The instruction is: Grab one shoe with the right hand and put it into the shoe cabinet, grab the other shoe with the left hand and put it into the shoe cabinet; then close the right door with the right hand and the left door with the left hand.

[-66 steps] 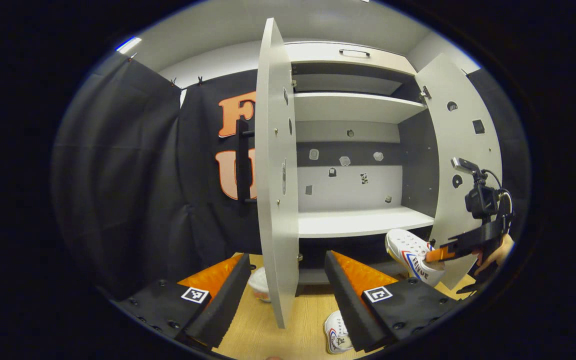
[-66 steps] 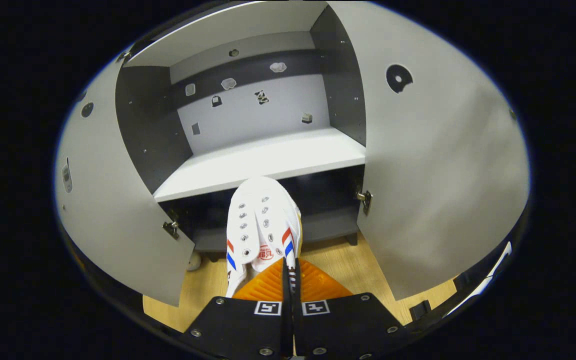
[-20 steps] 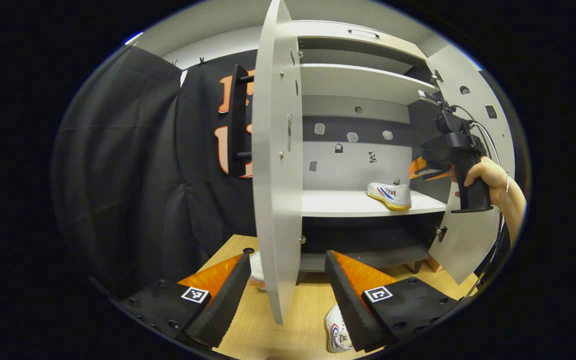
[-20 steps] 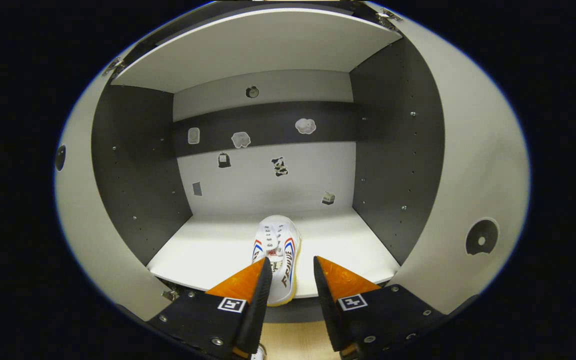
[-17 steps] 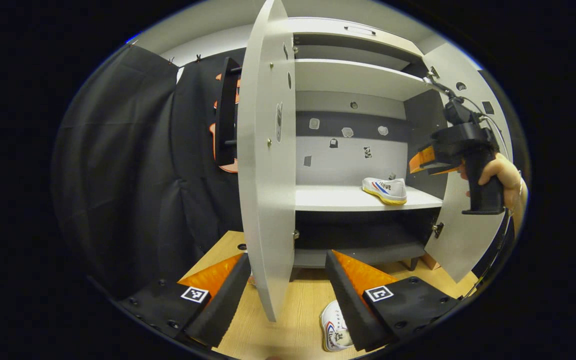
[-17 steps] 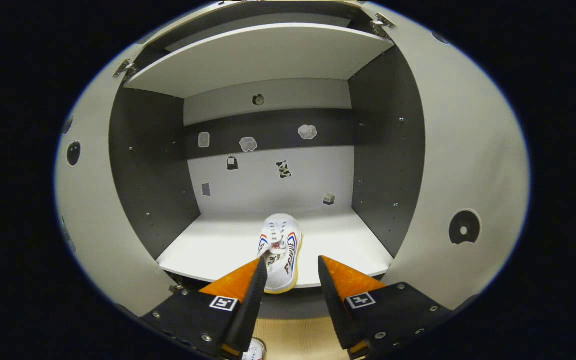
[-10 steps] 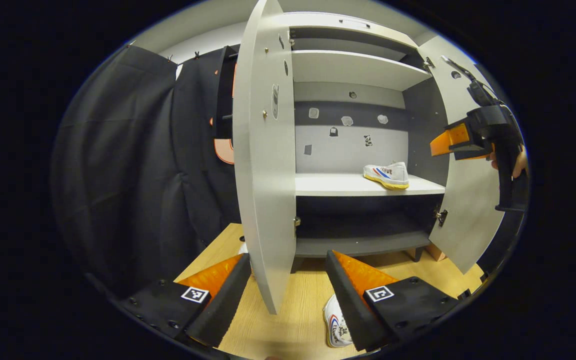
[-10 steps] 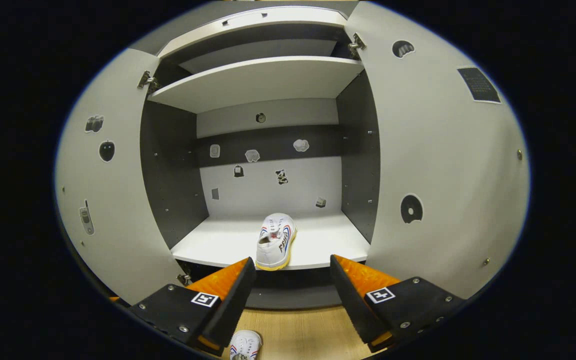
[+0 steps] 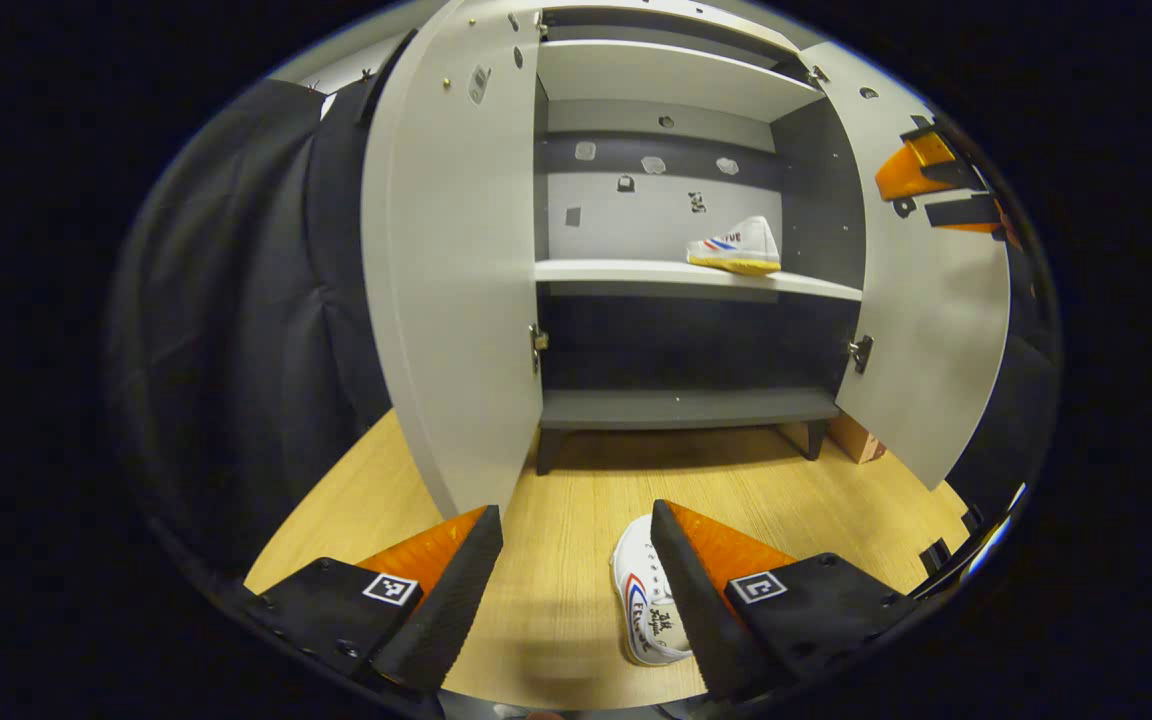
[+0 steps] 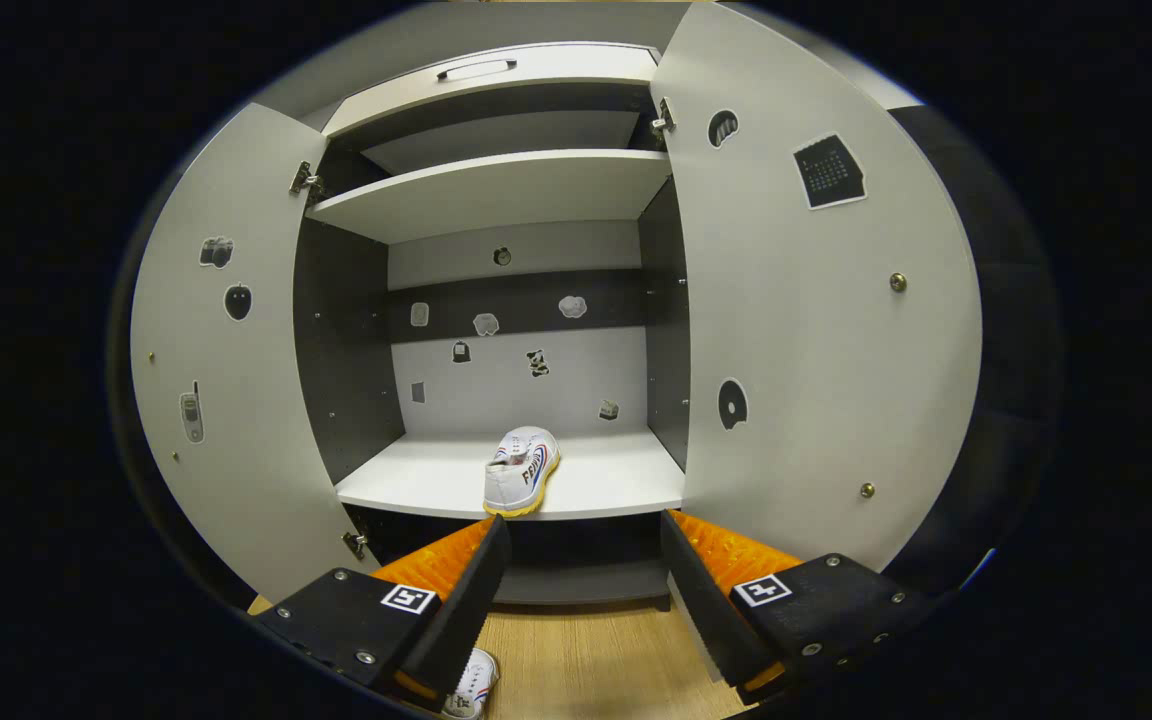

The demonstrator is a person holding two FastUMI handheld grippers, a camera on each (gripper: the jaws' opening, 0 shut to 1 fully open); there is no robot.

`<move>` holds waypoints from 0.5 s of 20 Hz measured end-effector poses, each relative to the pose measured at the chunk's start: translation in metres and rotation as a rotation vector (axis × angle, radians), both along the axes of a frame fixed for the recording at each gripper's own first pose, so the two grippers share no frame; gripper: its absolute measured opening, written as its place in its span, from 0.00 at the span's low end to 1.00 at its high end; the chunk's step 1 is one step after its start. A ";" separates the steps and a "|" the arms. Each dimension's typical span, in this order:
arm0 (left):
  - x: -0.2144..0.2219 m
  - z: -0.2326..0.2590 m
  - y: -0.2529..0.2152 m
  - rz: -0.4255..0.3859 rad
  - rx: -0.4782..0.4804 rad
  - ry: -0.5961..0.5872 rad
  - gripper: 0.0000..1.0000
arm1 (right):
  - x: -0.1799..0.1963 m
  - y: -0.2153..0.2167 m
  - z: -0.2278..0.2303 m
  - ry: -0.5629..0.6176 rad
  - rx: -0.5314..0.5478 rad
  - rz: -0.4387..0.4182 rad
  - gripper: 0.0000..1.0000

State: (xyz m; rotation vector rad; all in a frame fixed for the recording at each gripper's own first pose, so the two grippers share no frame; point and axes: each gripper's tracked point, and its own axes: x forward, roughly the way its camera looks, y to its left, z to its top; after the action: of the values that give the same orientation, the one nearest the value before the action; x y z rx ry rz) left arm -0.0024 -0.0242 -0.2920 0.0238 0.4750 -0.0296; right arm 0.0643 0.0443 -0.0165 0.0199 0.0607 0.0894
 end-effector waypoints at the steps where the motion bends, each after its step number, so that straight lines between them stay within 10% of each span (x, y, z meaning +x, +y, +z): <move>1: -0.001 -0.018 -0.004 -0.008 -0.009 0.039 0.97 | -0.003 -0.004 -0.001 -0.001 -0.004 -0.006 0.93; 10: -0.001 -0.125 -0.016 -0.049 -0.056 0.244 0.98 | -0.017 -0.017 -0.019 0.021 -0.017 -0.033 0.93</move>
State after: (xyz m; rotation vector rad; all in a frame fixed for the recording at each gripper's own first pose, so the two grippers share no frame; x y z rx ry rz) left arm -0.0033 -0.0398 -0.4171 -0.0234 0.7177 -0.0948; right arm 0.0476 0.0272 -0.0353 0.0046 0.0820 0.0556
